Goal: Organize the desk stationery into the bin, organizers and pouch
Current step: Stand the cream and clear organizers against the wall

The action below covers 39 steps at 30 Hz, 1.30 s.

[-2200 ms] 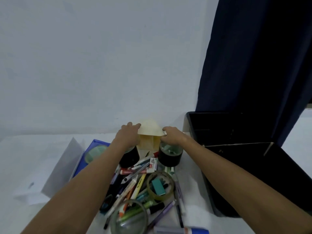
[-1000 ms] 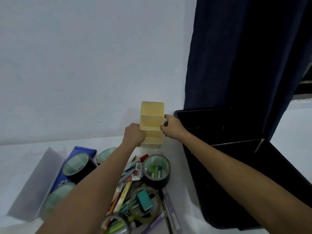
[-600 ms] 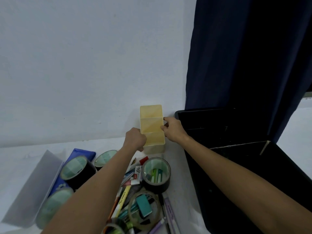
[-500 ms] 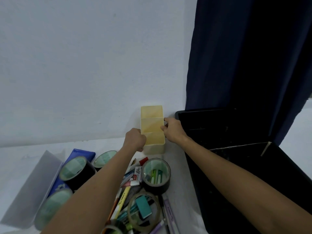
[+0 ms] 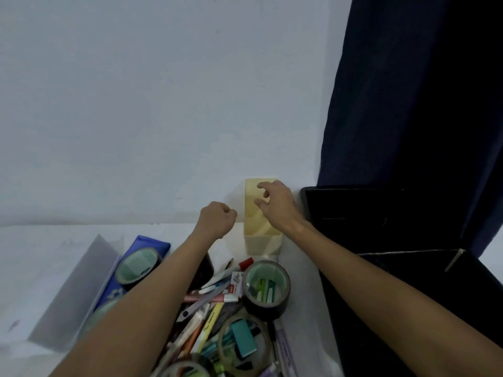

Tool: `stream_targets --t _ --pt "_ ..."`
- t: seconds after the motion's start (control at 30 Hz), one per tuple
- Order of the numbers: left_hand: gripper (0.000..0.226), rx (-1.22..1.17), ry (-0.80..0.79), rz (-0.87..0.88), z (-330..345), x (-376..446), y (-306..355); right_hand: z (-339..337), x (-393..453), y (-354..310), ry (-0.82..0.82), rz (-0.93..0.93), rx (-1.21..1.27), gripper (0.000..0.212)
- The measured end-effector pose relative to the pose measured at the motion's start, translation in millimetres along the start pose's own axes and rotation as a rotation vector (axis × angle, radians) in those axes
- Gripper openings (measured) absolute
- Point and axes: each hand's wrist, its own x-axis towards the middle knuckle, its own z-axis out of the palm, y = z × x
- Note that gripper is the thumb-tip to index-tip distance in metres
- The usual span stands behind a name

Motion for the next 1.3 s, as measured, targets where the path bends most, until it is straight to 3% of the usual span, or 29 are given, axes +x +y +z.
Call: stream_targets --t 0.17,0.37,0.47,0.57,0.67,0.73,0.87,1.0,1.07,1.17,1.3 --pt "0.025 0.093 0.230 -0.062 -69.5 -4.5 -35.7 31.6 9.4 -63.4 -0.123 -0.199 0.088 0.028" --pt "0.034 0.161 0.384 -0.280 -171.1 -44.2 -114.4 101.9 -7.6 -156.6 -0.484 -0.319 0.197 0.023" --pt "0.031 0.130 0.396 -0.453 -209.9 -78.0 -169.0 136.2 -29.5 -191.3 -0.651 -0.364 0.177 0.027" --pt "0.052 -0.004 0.336 -0.637 -226.1 -112.7 -218.3 154.8 -49.2 -216.9 -0.779 -0.391 0.122 0.038" --pt "0.059 -0.208 0.264 -0.714 -218.3 -139.7 -248.5 164.8 -66.1 -234.2 -0.902 -0.341 0.034 0.051" --pt "0.059 -0.346 0.237 -0.714 -206.9 -151.5 -258.8 171.1 -78.2 -240.6 -0.957 -0.325 -0.020 0.046" --pt "0.059 -0.672 0.204 -0.643 -192.9 -162.5 -254.3 181.0 -96.1 -244.2 -0.968 -0.265 0.054 0.041" --pt "0.058 -0.625 0.204 -0.572 -206.6 -155.2 -233.9 177.7 -91.0 -241.9 -0.927 -0.221 0.192 0.038" --pt "0.054 -0.589 0.182 -0.522 -217.2 -144.5 -214.5 163.3 -80.8 -239.3 -0.888 -0.212 0.258 0.050" --pt "0.047 -0.574 0.153 -0.422 -228.5 -127.4 -180.6 134.8 -63.3 -233.3 -0.760 -0.233 0.343 0.058" --pt "0.052 -0.530 0.082 -0.305 -229.5 -100.5 -136.4 95.4 -42.2 -218.9 -0.586 -0.219 0.467 0.050"
